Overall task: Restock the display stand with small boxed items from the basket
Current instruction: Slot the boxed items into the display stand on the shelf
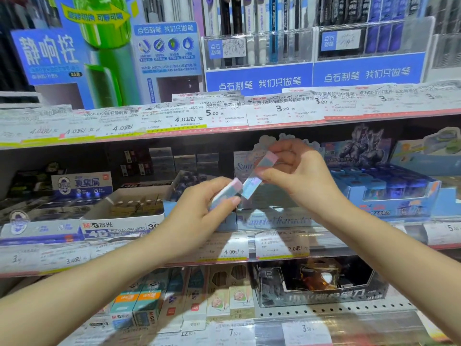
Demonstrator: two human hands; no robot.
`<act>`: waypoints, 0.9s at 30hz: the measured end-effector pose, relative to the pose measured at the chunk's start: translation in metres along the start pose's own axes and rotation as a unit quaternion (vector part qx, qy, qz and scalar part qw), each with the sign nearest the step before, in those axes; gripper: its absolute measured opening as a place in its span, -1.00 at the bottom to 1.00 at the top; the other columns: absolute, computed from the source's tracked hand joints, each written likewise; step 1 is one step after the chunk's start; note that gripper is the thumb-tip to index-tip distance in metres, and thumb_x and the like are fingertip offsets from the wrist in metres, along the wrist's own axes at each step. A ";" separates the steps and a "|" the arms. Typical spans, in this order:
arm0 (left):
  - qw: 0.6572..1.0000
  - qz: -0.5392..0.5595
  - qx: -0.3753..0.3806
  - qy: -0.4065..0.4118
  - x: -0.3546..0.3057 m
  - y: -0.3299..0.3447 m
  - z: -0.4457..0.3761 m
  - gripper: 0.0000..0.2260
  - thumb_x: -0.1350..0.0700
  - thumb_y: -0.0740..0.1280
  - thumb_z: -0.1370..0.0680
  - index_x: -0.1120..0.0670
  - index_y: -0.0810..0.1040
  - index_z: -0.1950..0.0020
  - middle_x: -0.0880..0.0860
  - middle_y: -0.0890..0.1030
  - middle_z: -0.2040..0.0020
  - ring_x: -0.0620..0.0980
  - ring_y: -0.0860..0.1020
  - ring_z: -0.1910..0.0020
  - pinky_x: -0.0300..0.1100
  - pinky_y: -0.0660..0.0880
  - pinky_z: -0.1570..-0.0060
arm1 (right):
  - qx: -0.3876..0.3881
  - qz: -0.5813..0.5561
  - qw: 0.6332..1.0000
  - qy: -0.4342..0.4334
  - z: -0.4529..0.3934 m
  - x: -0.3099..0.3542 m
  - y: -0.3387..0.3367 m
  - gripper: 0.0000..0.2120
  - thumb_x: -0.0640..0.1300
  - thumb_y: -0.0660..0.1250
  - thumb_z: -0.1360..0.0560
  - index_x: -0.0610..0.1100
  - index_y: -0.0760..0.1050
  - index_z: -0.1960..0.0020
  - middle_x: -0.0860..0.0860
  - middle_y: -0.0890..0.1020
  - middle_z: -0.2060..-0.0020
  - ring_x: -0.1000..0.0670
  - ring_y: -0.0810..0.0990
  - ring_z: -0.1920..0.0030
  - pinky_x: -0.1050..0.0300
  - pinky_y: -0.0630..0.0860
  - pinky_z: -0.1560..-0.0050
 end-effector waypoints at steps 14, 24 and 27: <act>0.893 -0.405 0.196 0.012 0.015 0.032 0.012 -0.42 0.24 0.11 -0.54 -0.23 0.12 -0.47 -0.05 0.16 -0.53 0.17 0.58 0.07 0.02 0.53 0.17 | 0.091 0.129 0.984 -0.080 -0.015 -0.018 0.018 -0.60 -0.37 0.44 -0.33 0.12 0.41 0.20 0.09 0.50 0.24 0.25 0.50 0.33 0.48 0.44 0.23; 0.917 -0.322 0.234 -0.006 0.008 0.031 0.009 -0.54 0.14 0.10 -0.53 -0.11 0.29 -0.43 0.03 0.37 -0.42 0.07 0.41 -0.33 0.02 0.45 -0.17 | 0.139 0.245 0.944 -0.174 -0.007 -0.016 0.031 -0.87 -0.19 0.40 -0.39 0.00 0.53 0.12 0.08 0.58 0.15 0.10 0.55 0.11 0.30 0.51 0.10; 0.917 -0.316 0.244 -0.010 0.011 0.031 0.010 -0.50 0.18 0.13 -0.55 -0.16 0.22 -0.46 -0.01 0.21 -0.53 0.01 0.31 -0.44 -0.05 0.37 -0.30 | 0.127 0.258 0.944 -0.163 -0.008 -0.022 0.027 -0.86 -0.22 0.26 -0.43 -0.09 0.58 0.10 0.00 0.58 0.04 0.04 0.52 -0.03 0.26 0.43 -0.07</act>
Point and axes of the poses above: each hand's wrist, its own z-axis away from the middle knuckle, its own y-axis out of the palm, x = y × z, the point moved 8 cm from there along -z, towards the middle knuckle
